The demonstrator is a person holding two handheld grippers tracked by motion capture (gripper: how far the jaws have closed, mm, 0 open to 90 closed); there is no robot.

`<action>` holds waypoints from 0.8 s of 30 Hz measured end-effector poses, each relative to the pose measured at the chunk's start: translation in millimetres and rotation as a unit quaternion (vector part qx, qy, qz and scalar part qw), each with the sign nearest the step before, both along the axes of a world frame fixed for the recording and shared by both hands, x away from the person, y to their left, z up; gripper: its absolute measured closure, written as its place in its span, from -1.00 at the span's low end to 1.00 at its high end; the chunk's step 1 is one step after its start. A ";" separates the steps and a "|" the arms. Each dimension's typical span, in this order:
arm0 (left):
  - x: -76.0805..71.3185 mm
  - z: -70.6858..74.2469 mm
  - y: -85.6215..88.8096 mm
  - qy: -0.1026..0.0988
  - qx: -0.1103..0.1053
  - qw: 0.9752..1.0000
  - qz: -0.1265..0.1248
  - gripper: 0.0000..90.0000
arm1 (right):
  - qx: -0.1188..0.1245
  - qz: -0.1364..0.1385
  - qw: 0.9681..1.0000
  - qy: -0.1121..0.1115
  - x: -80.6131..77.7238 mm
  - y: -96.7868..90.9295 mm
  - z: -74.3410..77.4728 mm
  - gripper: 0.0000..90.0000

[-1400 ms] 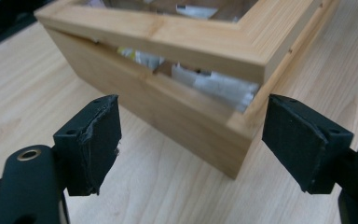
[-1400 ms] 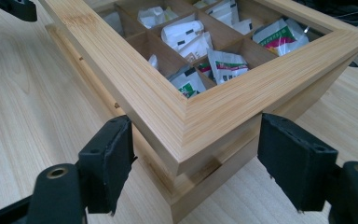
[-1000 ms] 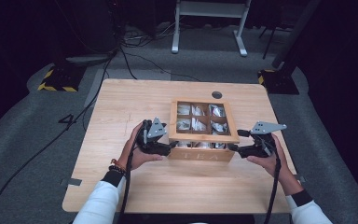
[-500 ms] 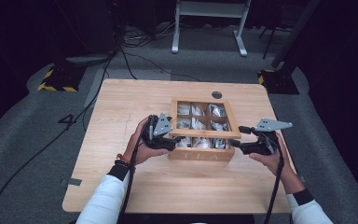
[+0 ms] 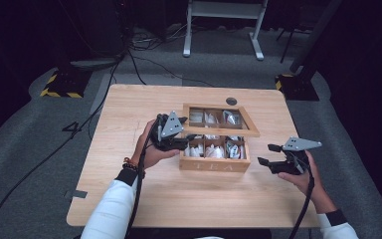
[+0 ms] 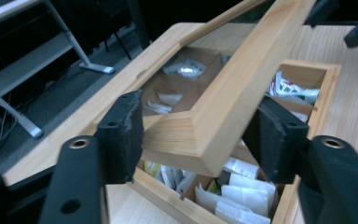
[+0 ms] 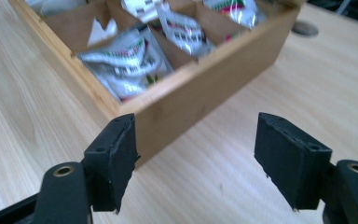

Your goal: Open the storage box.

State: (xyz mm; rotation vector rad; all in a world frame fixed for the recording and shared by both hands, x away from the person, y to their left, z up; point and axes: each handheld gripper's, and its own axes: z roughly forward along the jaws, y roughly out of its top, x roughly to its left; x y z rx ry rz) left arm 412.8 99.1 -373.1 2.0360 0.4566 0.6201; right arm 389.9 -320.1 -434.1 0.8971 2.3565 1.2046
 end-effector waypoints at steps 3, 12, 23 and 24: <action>2.4 7.4 -0.9 -0.008 0.007 1.000 -0.006 0.00 | 0.001 -0.009 1.000 0.017 -0.6 -8.9 -10.3 -0.32; 20.1 24.7 4.0 -0.005 -0.025 0.999 -0.019 0.06 | 0.015 -0.016 0.999 0.043 -8.3 -30.4 -31.8 -0.31; 44.5 40.9 9.3 0.009 -0.070 0.997 -0.026 0.06 | 0.001 0.010 0.999 0.049 -13.4 -35.1 -52.5 -0.33; 47.0 42.8 9.4 0.010 -0.073 0.997 -0.025 0.06 | 0.006 0.011 0.999 0.050 -13.1 -35.3 -53.8 -0.34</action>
